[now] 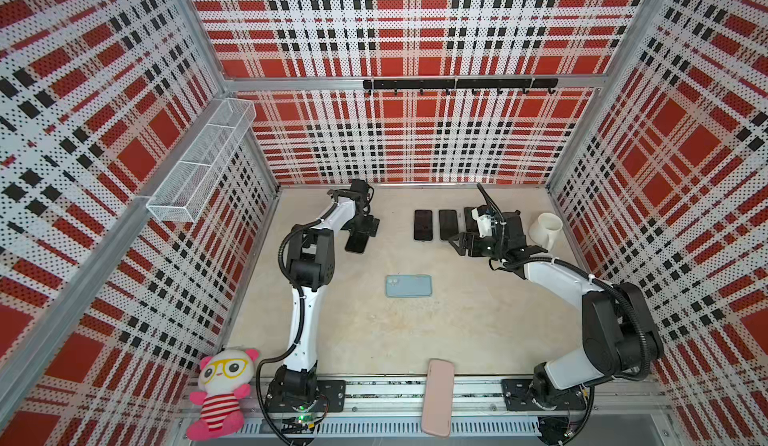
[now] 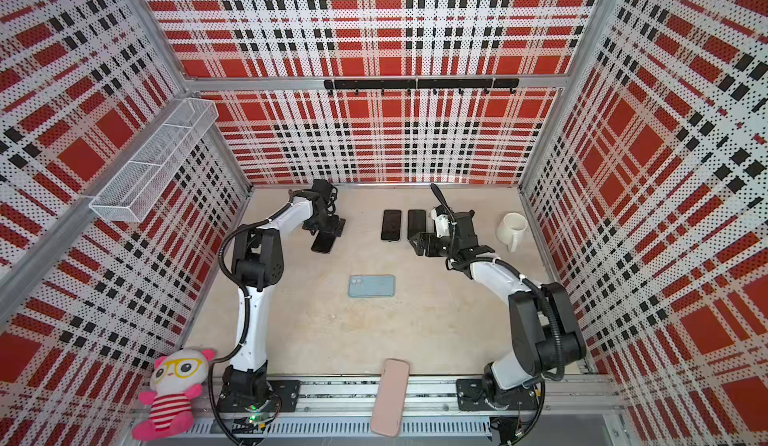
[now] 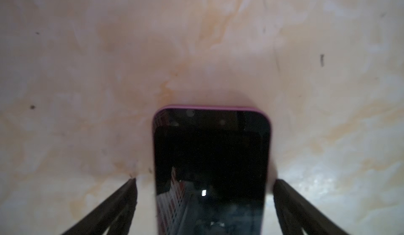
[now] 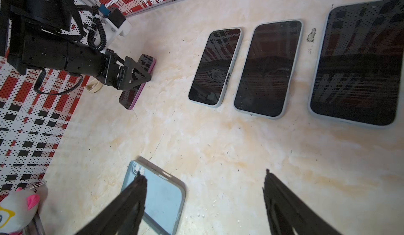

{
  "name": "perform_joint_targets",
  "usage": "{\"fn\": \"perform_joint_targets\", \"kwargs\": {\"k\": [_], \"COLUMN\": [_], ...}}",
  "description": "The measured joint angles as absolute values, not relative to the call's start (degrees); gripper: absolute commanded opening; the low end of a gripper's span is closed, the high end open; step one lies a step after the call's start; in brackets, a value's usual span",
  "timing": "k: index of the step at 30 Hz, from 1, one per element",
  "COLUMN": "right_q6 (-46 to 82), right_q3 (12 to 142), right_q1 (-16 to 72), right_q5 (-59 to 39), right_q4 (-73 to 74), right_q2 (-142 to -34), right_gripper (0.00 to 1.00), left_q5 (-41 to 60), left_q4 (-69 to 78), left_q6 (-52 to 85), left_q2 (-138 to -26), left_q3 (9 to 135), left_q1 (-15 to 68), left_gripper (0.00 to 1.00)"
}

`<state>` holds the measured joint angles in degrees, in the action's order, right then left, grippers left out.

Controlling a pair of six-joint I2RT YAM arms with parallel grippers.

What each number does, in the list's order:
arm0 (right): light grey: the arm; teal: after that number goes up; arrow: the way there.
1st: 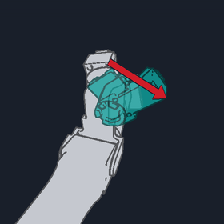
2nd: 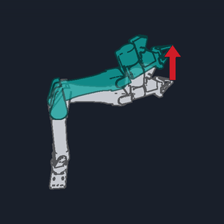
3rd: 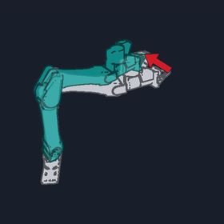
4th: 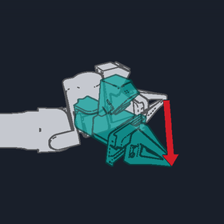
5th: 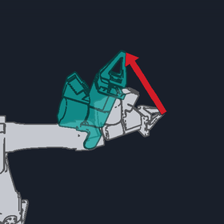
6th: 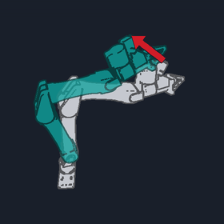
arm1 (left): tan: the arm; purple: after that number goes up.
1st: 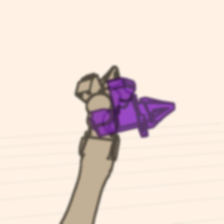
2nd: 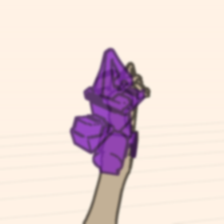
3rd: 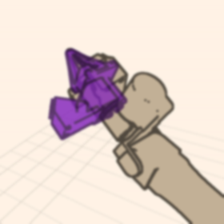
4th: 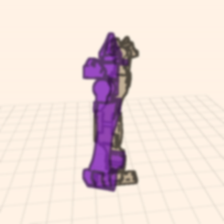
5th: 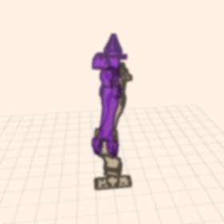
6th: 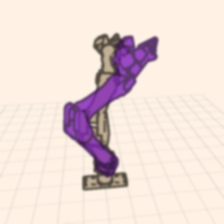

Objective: Put the phone into the phone case
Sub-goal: 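Grasp the pink-edged black phone with the left gripper and lift it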

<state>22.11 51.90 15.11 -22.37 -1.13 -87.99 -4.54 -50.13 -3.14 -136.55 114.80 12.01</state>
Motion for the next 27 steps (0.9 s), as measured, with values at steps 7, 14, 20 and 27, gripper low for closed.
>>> {"fn": "perform_joint_targets", "kwargs": {"k": [7,14,20,27], "right_q6": [22.11,22.11,22.09,22.02], "right_q3": [52.03,52.03,52.03,52.03], "right_q1": [15.11,15.09,15.09,15.09], "right_q5": [-22.20,-22.00,-21.91,-21.85], "right_q4": [-1.69,-2.09,-2.22,-2.24], "right_q2": [-88.62,-88.62,-88.62,-88.62], "right_gripper": [0.86,0.86,0.86,0.86], "left_q5": [-3.77,-1.61,-0.84,1.45], "left_q4": [-51.16,-52.66,-53.30,-54.26], "left_q6": [-3.22,-3.01,-2.85,-1.30], "left_q2": [-136.70,-137.99,-138.17,-137.38], "left_q3": [114.83,116.79,117.32,116.79], "left_q1": [11.68,11.62,11.57,11.27], "left_gripper": [0.85,0.72,0.71,0.71]}}
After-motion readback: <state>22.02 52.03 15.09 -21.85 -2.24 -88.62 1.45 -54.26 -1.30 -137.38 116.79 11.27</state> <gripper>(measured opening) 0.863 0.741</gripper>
